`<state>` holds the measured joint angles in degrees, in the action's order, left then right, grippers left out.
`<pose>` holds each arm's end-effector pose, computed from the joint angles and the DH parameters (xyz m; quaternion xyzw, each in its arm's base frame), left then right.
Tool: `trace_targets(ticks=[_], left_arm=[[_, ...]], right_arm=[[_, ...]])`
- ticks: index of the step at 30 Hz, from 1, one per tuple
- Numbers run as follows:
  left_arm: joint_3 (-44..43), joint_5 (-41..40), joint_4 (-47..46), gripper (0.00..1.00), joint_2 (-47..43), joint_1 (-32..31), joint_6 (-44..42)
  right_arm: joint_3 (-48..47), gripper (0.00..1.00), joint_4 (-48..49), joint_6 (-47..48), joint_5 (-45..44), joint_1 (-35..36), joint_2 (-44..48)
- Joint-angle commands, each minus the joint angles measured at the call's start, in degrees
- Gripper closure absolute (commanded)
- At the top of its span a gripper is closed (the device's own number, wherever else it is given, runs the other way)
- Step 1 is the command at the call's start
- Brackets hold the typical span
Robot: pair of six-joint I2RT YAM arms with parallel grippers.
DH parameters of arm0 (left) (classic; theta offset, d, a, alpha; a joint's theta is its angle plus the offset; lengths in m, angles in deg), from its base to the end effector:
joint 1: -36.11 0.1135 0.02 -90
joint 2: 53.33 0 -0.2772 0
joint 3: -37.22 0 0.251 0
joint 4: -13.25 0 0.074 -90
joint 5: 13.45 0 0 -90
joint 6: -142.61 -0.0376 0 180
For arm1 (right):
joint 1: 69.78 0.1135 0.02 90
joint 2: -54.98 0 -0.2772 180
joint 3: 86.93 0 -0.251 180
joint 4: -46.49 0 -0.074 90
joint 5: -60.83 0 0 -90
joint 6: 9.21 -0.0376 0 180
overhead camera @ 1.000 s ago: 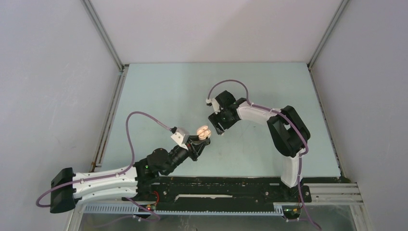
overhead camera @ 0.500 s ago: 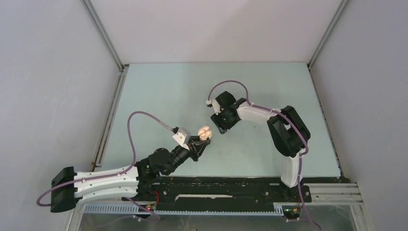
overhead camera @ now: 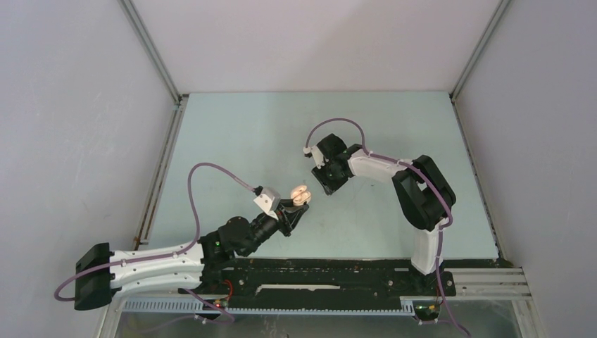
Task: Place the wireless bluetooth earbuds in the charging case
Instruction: Pick up the earbud from the center of the board.
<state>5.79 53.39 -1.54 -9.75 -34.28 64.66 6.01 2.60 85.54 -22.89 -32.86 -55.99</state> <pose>0.0720 -0.1580 0.2568 0.2030 0.6615 -0.3626 0.6243 0.3099 0.2380 0.1675 -0.3584 0.9120 0.1049 0.1698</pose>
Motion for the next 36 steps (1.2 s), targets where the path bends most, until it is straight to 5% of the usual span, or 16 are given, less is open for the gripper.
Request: trace_targets(ticks=[1,20,36], left_arm=[[-1.55,0.61,-2.86,1.00,0.24,-0.27,0.34],[-1.07,0.70,-3.06,1.00,0.13,-0.27,0.16],[-0.59,0.82,-3.43,1.00,-0.10,-0.27,0.51]], right_arm=[[0.59,0.64,-0.44,0.39,0.92,-0.25,1.84],[0.81,0.66,0.97,1.93,5.44,-0.71,-0.73],[0.72,0.84,1.28,2.53,6.62,-0.24,-0.95]])
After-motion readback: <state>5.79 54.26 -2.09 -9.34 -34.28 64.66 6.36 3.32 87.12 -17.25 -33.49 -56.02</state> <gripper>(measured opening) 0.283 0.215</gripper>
